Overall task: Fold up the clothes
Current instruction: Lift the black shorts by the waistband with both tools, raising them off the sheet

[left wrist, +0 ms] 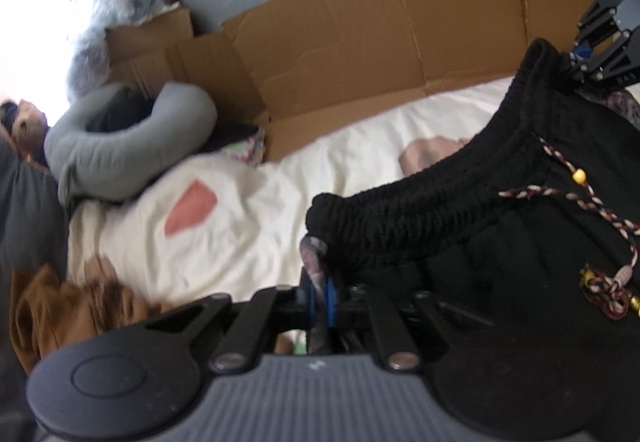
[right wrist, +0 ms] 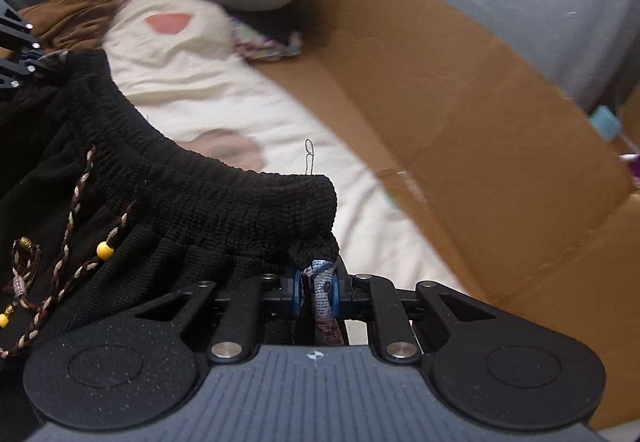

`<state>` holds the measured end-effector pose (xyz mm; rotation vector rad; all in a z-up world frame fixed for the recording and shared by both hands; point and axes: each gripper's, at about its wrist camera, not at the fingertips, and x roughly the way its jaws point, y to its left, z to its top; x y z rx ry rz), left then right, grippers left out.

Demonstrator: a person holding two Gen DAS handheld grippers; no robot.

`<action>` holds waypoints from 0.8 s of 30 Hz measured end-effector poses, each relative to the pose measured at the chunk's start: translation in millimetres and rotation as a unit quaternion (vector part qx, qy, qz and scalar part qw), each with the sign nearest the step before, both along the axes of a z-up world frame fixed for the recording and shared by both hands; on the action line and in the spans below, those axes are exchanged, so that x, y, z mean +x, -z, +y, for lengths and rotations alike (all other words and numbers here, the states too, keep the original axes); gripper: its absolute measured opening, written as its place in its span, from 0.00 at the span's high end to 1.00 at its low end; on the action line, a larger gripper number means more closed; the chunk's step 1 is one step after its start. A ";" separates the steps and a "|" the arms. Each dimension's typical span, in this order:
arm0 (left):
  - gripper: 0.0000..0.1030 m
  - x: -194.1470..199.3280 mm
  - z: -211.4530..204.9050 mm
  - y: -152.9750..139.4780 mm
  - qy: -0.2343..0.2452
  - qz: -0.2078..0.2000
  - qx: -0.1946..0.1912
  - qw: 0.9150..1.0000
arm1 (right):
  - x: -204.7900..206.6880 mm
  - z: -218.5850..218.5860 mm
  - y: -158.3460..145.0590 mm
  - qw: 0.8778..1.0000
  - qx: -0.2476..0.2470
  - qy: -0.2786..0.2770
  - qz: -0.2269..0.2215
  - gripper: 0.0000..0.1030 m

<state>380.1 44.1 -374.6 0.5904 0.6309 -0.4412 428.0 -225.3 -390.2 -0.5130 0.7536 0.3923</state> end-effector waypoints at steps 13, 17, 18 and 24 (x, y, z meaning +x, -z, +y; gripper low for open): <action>0.96 61.4 -34.0 -9.2 -0.004 -0.020 0.022 1.000 | 43.2 -12.2 -13.8 0.998 -0.004 0.066 -0.022 0.88; 0.96 79.1 -37.0 -7.4 -0.016 -0.020 0.029 0.999 | 58.2 -5.9 -13.4 0.997 -0.005 0.074 -0.020 0.88; 0.96 83.3 -37.7 -7.3 -0.019 -0.019 0.030 0.999 | 62.0 -3.9 -13.2 0.997 -0.006 0.076 -0.021 0.88; 0.96 106.1 -42.6 -4.6 -0.035 -0.015 0.039 0.998 | 84.9 7.2 -9.1 0.996 -0.014 0.086 -0.020 0.88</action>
